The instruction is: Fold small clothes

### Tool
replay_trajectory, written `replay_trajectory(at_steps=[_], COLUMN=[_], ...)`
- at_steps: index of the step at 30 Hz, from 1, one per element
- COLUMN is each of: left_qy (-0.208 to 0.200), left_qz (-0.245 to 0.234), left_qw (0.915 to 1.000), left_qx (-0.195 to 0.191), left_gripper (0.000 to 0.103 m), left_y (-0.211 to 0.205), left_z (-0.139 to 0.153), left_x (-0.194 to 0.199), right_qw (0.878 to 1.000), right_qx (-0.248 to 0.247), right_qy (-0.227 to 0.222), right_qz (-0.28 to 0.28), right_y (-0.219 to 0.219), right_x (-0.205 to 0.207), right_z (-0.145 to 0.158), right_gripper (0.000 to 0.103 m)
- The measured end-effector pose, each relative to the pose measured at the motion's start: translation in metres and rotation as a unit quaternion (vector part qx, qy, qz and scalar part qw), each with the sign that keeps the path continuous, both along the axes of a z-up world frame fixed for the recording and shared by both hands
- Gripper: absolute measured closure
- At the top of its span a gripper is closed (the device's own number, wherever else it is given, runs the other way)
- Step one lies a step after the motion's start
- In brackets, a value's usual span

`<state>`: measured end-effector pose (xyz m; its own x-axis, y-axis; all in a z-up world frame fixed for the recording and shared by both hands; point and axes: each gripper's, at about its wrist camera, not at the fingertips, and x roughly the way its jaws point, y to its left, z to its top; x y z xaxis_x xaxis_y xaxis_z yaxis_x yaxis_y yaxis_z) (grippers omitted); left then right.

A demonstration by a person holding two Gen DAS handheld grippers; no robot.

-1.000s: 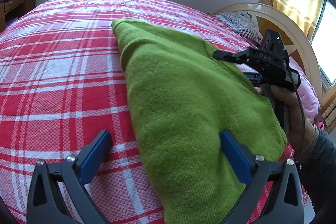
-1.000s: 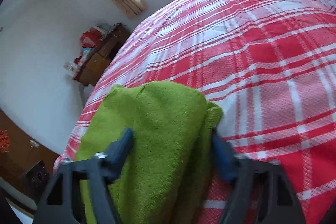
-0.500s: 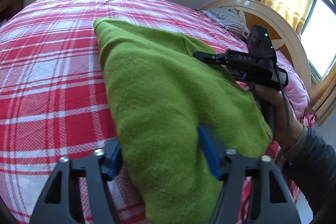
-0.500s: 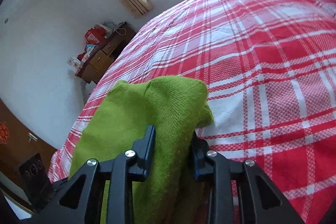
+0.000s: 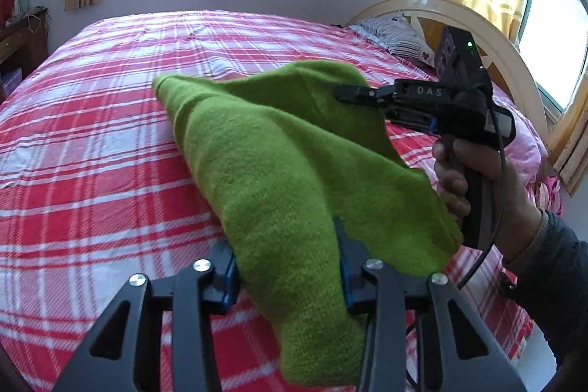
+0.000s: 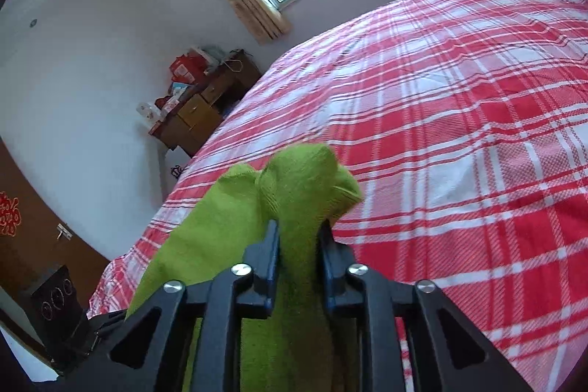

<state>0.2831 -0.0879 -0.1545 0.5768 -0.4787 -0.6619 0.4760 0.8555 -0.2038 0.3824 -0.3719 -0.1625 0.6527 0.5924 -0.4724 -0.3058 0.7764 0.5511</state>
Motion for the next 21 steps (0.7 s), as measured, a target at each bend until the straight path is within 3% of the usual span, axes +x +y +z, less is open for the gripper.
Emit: replay_trajectory(at_steps=[5,21], left_qy=[0.002,-0.028], left_qz=[0.006,0.045], left_qw=[1.0000,0.9984], left_qx=[0.006,0.018], left_gripper=[0.062,0.062], left_y=[0.011,0.063], left_z=[0.003,0.021], left_x=[-0.011,-0.042], right_qw=[1.000,0.997], right_qx=[-0.014,0.017], right_qy=[0.007,0.008], right_qz=[0.018,0.070], right_y=[0.023,0.088], right_x=[-0.007,-0.019], right_z=[0.001,0.005], right_gripper=[0.089,0.090])
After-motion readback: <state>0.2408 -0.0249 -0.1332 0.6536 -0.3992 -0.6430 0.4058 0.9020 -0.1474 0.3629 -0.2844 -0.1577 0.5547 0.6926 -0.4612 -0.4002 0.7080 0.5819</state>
